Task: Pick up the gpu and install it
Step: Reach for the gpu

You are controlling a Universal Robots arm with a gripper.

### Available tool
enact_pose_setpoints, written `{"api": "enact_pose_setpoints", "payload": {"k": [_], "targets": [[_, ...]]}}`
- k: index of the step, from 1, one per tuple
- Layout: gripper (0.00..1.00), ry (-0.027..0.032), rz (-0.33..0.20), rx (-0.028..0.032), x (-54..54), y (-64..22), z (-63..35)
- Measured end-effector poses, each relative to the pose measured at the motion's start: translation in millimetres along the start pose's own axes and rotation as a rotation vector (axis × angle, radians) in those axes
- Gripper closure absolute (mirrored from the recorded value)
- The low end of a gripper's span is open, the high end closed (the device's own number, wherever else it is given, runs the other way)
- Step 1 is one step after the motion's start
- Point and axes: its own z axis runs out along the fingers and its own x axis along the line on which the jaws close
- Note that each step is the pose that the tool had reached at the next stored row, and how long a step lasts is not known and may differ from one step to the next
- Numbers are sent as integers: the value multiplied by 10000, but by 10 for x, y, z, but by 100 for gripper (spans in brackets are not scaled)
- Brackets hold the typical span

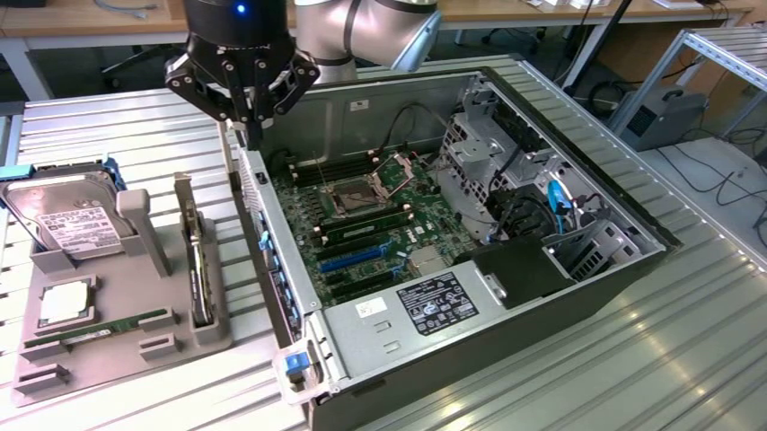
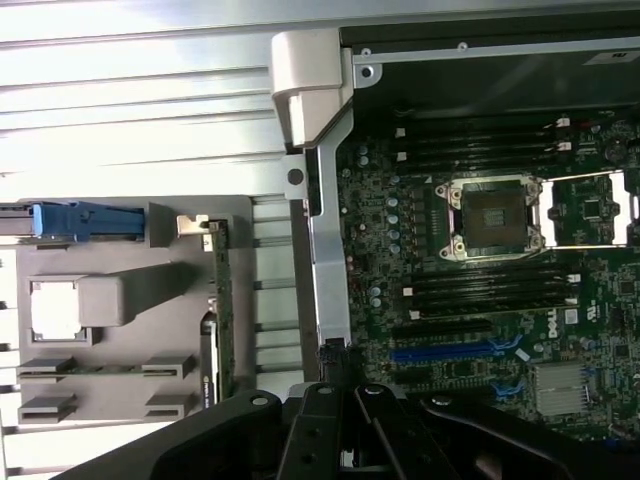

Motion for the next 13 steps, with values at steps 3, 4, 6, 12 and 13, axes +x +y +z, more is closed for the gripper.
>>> {"api": "enact_pose_setpoints", "payload": {"k": [3,4,6,12,13], "targets": [[89,1,0,0,9,-1,0],[89,0,0,0,13,-1,0],[89,0,0,0,18,-1,-1],[89,0,0,0,36,-3,-1],[89,0,0,0,39,-3,-1]]}}
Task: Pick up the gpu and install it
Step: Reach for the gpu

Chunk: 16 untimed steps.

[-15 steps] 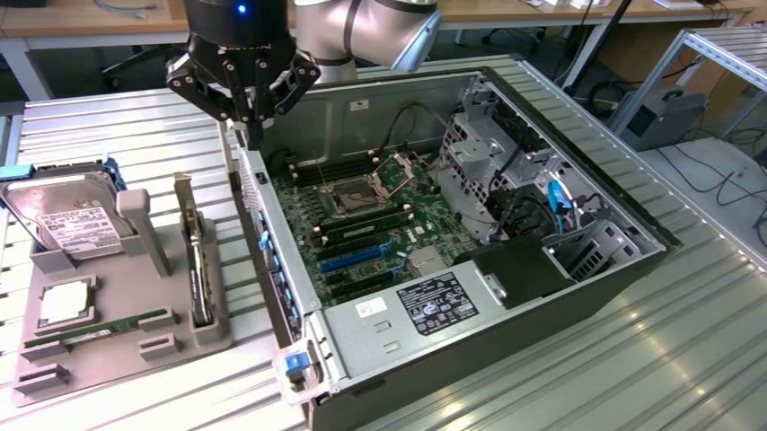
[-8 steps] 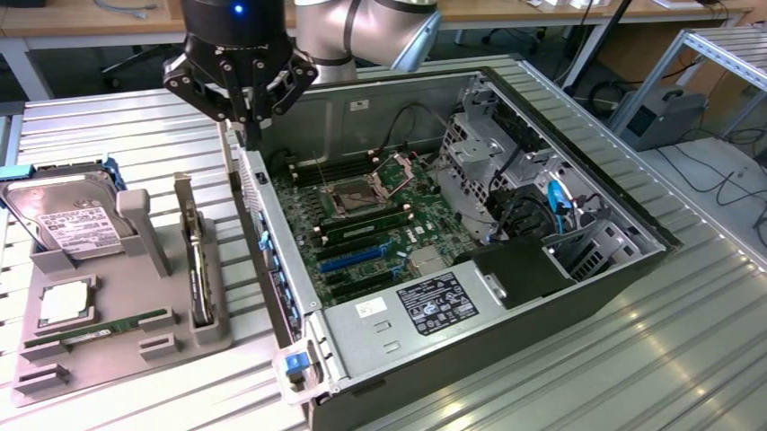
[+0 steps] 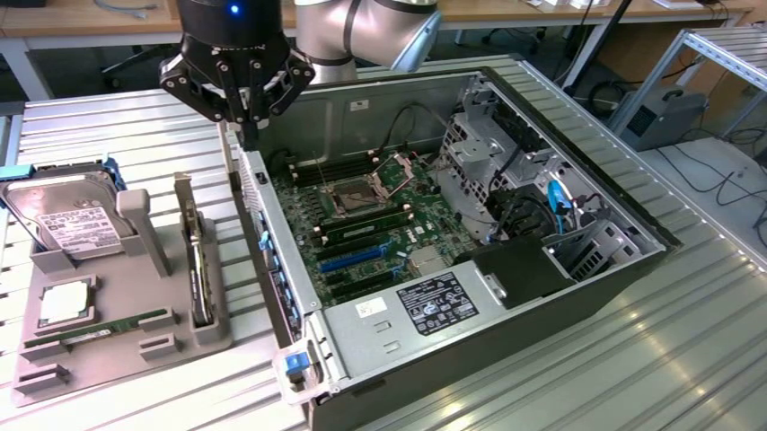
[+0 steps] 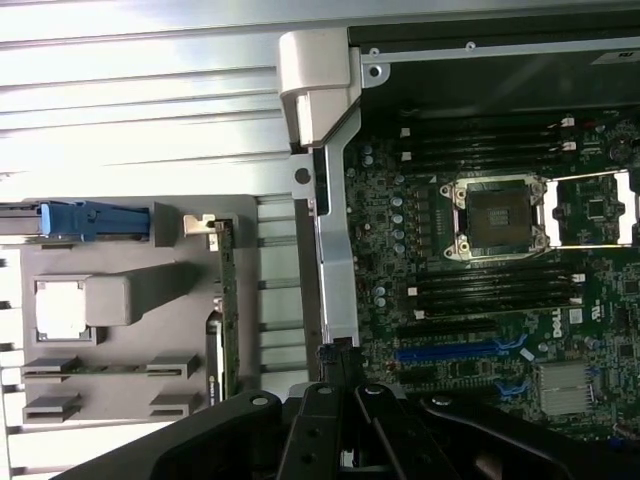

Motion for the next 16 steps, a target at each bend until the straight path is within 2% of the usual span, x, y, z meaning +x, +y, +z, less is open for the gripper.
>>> {"api": "enact_pose_setpoints", "payload": {"k": [16], "targets": [[89,0,0,0,83,-6,-1]]}}
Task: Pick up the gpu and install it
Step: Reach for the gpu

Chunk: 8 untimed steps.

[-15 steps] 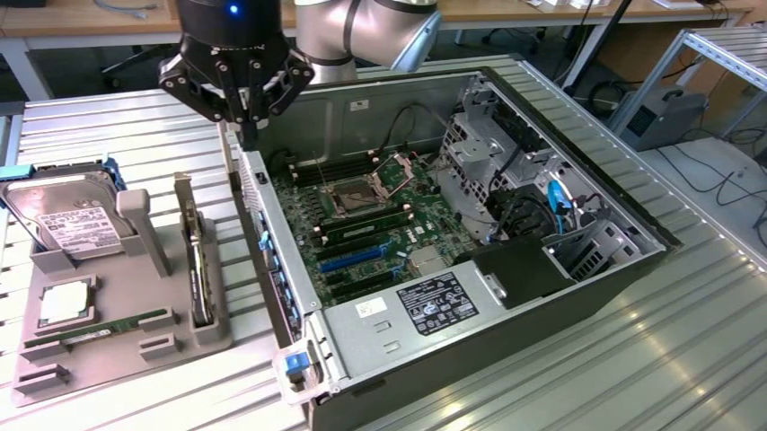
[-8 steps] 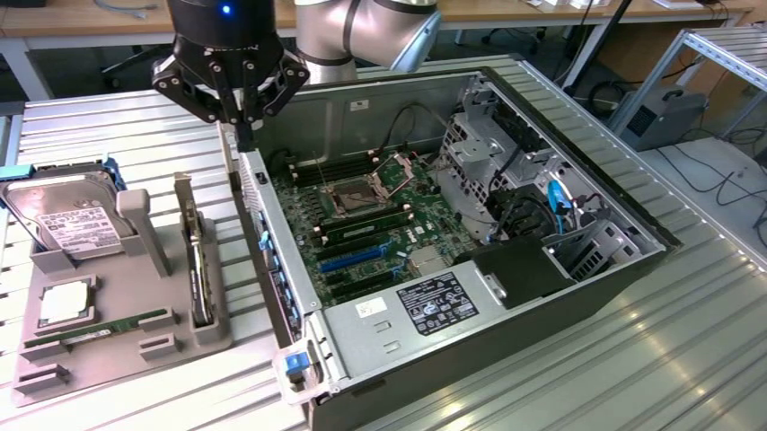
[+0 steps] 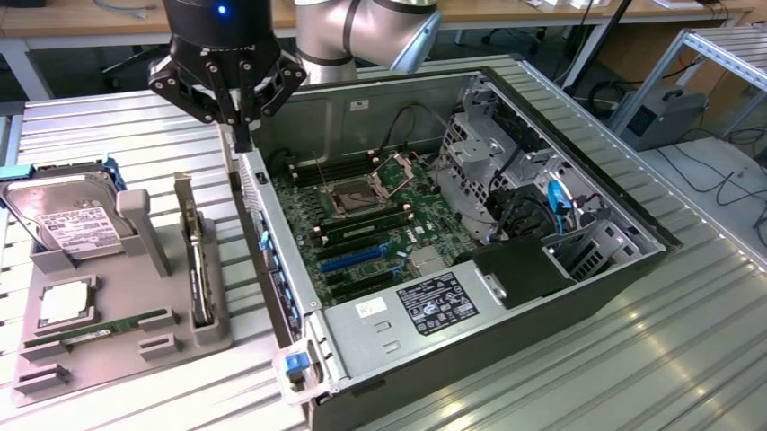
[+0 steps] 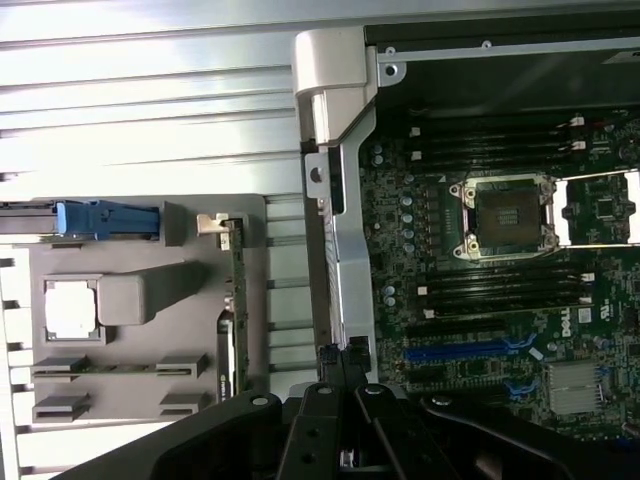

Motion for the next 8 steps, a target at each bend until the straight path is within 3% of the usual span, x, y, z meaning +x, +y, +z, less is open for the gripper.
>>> {"api": "enact_pose_setpoints", "payload": {"k": [8], "targets": [[89,1,0,1,26,-2,0]]}}
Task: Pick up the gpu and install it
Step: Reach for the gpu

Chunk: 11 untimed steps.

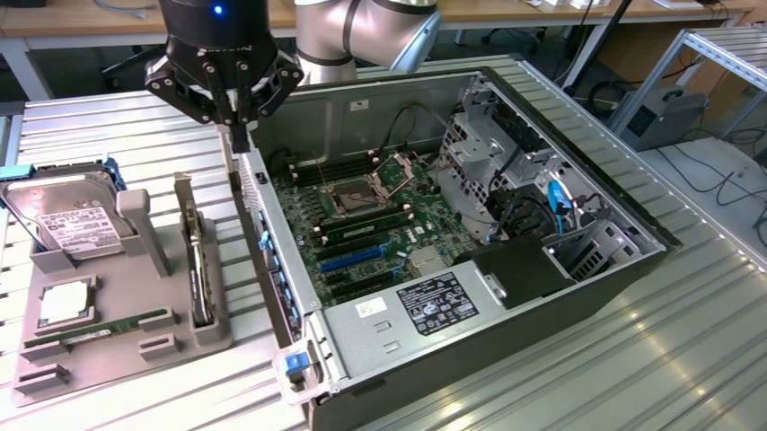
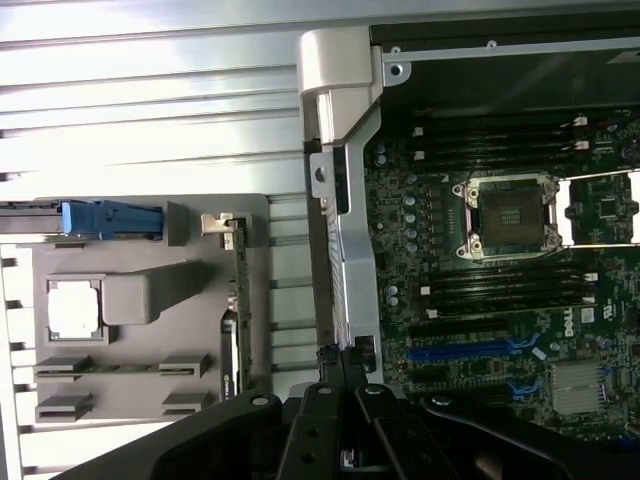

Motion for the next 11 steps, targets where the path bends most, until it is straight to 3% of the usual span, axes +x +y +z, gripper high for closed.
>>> {"api": "enact_pose_setpoints", "payload": {"k": [11], "targets": [[89,0,0,0,35,-3,0]]}}
